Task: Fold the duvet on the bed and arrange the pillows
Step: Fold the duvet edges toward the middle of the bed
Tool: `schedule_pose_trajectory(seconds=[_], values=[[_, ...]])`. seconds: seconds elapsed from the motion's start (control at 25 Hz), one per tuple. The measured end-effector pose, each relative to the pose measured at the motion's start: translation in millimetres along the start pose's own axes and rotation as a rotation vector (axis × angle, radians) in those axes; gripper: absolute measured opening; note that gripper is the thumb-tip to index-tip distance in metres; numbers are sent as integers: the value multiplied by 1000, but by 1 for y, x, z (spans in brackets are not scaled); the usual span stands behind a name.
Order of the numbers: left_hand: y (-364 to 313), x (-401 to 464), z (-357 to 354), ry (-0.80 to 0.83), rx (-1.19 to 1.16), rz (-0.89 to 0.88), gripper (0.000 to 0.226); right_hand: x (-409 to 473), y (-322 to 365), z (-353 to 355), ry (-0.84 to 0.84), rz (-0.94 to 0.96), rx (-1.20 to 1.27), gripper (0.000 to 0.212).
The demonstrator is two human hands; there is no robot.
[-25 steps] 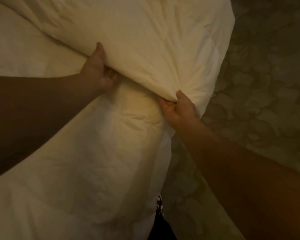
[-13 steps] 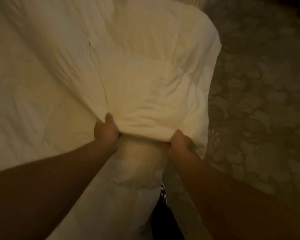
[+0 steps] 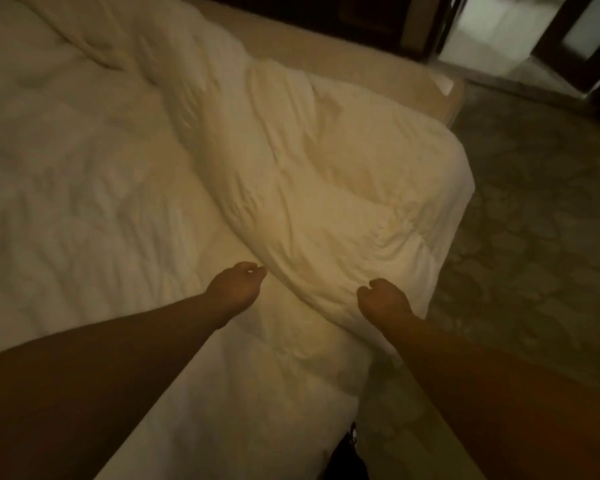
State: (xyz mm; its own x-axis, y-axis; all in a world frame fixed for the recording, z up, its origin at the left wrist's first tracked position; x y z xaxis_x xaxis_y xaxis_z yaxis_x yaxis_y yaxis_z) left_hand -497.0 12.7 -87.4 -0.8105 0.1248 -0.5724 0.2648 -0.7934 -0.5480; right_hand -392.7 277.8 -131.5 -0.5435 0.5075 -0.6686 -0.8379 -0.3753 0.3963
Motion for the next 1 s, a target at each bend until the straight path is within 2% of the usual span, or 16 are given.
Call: schedule_pose_trajectory(seconds=[0.12,0.24,0.4,0.6,0.8,1.0], values=[[-11,-47,81,-112,148,-162,59,-63,82,10,-117,314,-146,51],[2,-107,163,-211,267,-247,65,-140,136,11,-203,495,-288,56],[25,-186,253,-348,379,-309,68,-244,182,6,-255,592,-352,60],[25,-253,322,-487,471,-330,70,-346,246,16,-315,763,-398,62],[43,-296,362,-598,472,-264,70,-394,288,3,-284,906,-414,66],[102,-315,400,-596,448,-170,76,-425,304,-32,-232,896,-416,71]])
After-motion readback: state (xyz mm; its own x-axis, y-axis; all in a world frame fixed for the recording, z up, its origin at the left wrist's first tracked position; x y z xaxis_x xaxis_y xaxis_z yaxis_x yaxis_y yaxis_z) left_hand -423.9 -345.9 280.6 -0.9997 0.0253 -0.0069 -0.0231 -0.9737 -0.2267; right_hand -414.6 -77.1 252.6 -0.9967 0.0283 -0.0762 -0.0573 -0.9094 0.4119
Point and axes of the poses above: each hand's wrist, its own x-axis towards the middle knuckle, its own z-axis out of the back of the hand, y = z × x, the point moved 8 cm from there along x, towards the middle knuckle, and after that the axes turned 4 degrees about -z, right-handed, at the moved point
